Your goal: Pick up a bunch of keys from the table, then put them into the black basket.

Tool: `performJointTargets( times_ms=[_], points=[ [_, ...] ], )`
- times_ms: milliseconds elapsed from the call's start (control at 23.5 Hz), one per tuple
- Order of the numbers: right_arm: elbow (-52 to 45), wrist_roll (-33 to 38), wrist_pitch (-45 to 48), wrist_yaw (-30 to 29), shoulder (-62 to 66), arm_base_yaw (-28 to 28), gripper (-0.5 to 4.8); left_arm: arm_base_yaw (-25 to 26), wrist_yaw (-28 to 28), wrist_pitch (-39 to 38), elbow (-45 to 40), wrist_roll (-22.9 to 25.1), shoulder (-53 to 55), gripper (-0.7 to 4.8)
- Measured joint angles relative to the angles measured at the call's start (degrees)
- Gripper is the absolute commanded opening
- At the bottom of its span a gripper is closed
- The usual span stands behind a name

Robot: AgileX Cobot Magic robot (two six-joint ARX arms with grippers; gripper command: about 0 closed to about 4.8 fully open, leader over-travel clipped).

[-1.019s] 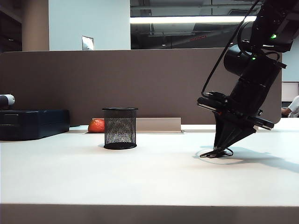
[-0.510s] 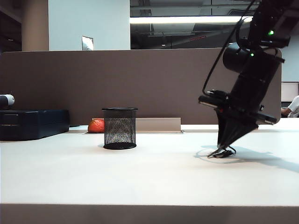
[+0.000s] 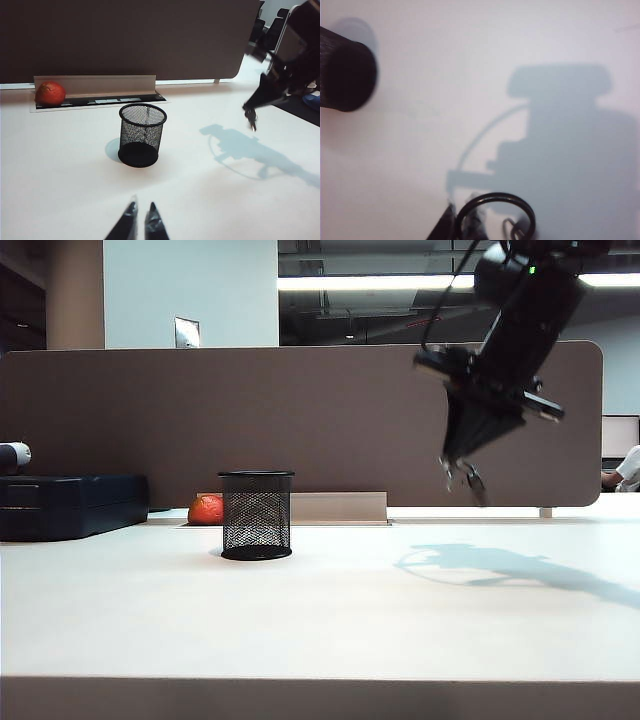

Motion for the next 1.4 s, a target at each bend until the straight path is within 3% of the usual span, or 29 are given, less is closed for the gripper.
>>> performJointTargets(
  times_ms=[722, 1062, 1402],
  points=[
    [10.2, -0.4, 1.4, -5.0, -2.1, 7.3, -0.09, 0.0, 0.0, 0.0, 0.0, 0.0, 0.0, 0.30],
    [10.5, -0.3, 11.5, -10.1, -2.0, 10.0, -0.09, 0.0, 0.0, 0.0, 0.0, 0.0, 0.0, 0.30],
    [10.6, 2.9, 18.9, -11.5, 0.2, 9.9, -0.09, 0.0, 0.0, -0.1, 0.0, 0.0, 0.0, 0.30]
  ],
)
